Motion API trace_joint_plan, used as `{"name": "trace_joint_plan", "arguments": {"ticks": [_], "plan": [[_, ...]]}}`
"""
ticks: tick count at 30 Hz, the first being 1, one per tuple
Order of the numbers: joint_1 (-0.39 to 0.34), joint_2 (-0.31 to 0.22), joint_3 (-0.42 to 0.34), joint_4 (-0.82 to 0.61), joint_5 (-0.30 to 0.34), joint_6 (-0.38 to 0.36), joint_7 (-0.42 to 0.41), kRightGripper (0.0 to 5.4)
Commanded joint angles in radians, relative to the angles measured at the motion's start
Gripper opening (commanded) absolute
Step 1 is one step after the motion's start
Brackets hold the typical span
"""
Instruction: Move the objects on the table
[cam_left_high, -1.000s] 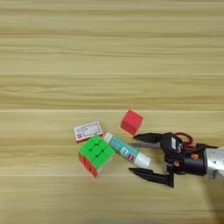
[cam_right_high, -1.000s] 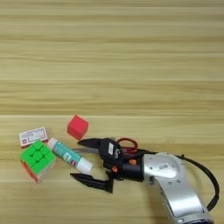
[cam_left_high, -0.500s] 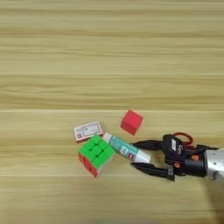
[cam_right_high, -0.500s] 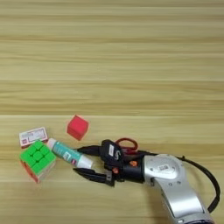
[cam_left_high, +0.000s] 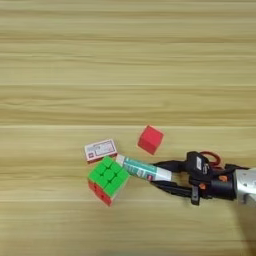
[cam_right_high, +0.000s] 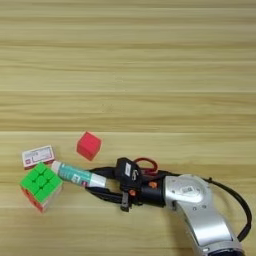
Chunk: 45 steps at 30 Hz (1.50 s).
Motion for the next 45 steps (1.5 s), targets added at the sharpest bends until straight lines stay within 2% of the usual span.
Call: {"name": "trace_joint_plan", "arguments": {"ticks": [1,11,15,19,26,34,45], "plan": [[-0.056,-0.027,-0.039,-0.047,0.028,-0.006,-0.034,1.71],[-0.121,-0.031,-0.153,-0.165,0.166,0.079,-0.056,1.71],[-0.161,-0.032,-0.194,-0.164,0.185,0.098,-0.087,1.71],[-0.200,-0.034,-0.230,-0.114,0.172,0.097,-0.128,1.71],[-0.249,-0.056,-0.250,0.024,0.116,0.040,-0.150,1.71],[-0.274,-0.054,-0.235,0.159,0.052,-0.033,-0.166,1.71],[-0.283,-0.039,-0.211,0.287,0.010,-0.082,-0.167,1.71]]}}
